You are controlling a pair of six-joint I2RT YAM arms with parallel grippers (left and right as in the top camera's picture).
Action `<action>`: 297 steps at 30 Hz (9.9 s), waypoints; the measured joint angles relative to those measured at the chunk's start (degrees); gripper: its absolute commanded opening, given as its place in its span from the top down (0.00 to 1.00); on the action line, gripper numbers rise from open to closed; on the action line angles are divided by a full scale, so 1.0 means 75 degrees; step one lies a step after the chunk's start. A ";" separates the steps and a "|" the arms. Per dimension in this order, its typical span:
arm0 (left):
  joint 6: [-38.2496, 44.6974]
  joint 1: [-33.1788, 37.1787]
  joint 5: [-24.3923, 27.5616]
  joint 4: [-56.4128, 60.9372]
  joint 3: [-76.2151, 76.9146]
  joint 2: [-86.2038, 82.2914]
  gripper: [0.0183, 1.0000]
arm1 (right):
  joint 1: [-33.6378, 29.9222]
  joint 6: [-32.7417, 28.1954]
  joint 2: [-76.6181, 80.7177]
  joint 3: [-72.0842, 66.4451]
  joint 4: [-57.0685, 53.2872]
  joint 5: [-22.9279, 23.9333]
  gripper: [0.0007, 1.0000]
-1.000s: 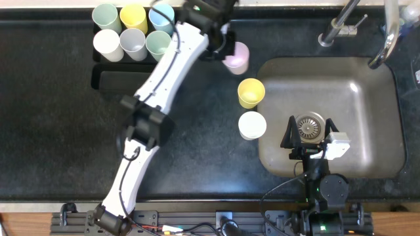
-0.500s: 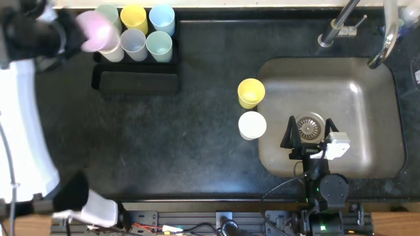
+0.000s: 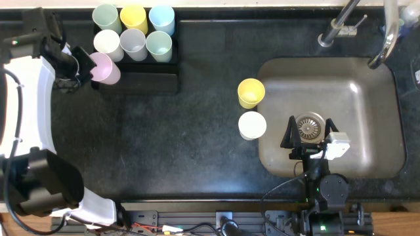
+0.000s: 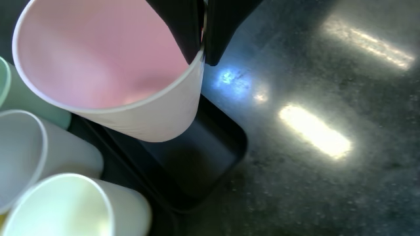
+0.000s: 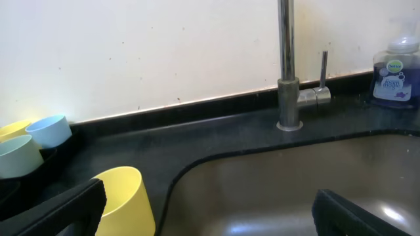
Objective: Store Cups
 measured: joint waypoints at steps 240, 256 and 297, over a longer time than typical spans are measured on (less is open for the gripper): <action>-0.2486 -0.2454 -0.1553 -0.2774 0.0096 -0.4173 0.00 | 0.0000 -0.0003 0.0000 0.0000 0.0003 0.0000 0.00; 0.3229 -0.2256 -0.1335 0.6181 -0.8629 -1.1030 0.00 | 0.0000 -0.0003 0.0000 0.0000 0.0003 0.0000 0.00; 0.4214 -0.2253 -0.0443 0.8157 -1.2292 -1.3350 0.00 | 0.0000 -0.0003 0.0000 0.0000 -0.0003 0.0000 0.00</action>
